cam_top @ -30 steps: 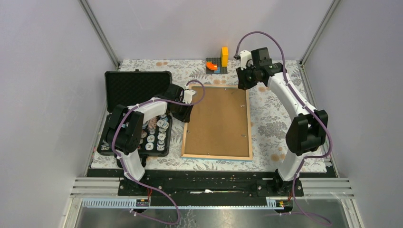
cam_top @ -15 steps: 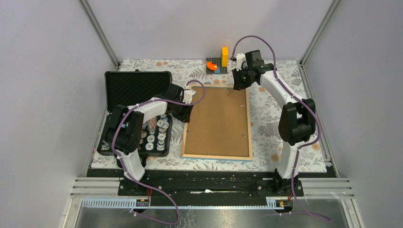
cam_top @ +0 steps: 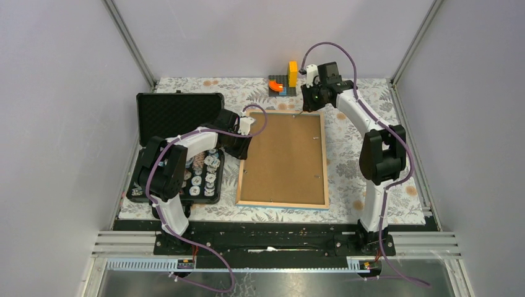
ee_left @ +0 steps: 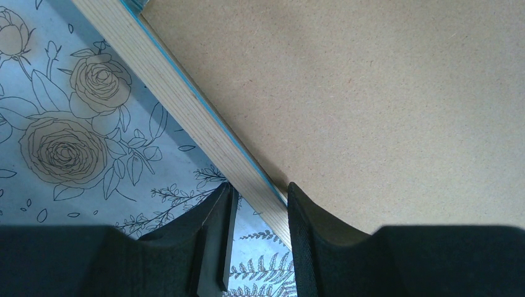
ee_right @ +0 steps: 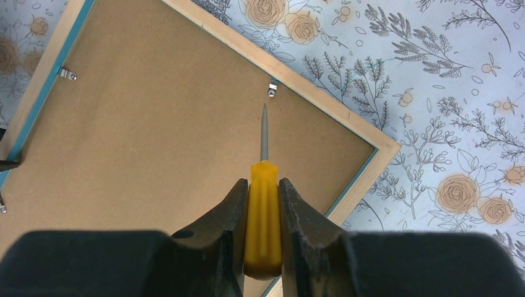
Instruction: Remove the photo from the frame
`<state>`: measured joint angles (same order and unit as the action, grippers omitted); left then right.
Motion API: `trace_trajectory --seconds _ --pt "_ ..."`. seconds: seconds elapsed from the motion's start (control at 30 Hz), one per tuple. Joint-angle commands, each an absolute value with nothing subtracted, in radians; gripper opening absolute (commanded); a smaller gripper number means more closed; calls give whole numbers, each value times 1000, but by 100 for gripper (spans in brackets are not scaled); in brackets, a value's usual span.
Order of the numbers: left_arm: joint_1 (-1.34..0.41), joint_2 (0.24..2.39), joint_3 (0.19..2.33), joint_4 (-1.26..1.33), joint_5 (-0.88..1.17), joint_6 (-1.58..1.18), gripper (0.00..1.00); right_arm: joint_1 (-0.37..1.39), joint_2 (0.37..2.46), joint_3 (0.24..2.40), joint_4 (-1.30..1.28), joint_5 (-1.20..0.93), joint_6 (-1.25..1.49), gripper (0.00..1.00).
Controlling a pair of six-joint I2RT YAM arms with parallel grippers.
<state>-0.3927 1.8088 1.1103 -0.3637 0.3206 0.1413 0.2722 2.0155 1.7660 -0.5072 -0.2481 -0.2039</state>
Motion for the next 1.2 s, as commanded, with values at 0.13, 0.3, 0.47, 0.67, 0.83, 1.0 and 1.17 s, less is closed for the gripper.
trace_trajectory --seconds 0.13,0.3,0.47,0.67,0.83,1.0,1.17 --pt "-393 1816 1130 -361 357 161 40 268 2051 1825 -469 -229 -192 0" --pt "-393 1818 1130 -364 357 162 40 268 2061 1826 -462 -223 -195 0" --pt "-392 1817 1131 -364 359 163 40 268 2067 1828 -457 -218 -197 0" --pt "-393 1820 1133 -364 356 163 40 268 2070 1833 -451 -177 -208 0" --pt "-393 1821 1134 -365 357 162 39 268 2076 1832 -445 -186 -208 0" --pt "-393 1822 1135 -364 357 161 39 268 2090 1840 -446 -205 -197 0" --pt "-392 1825 1136 -364 358 161 39 268 2105 1855 -448 -230 -188 0"
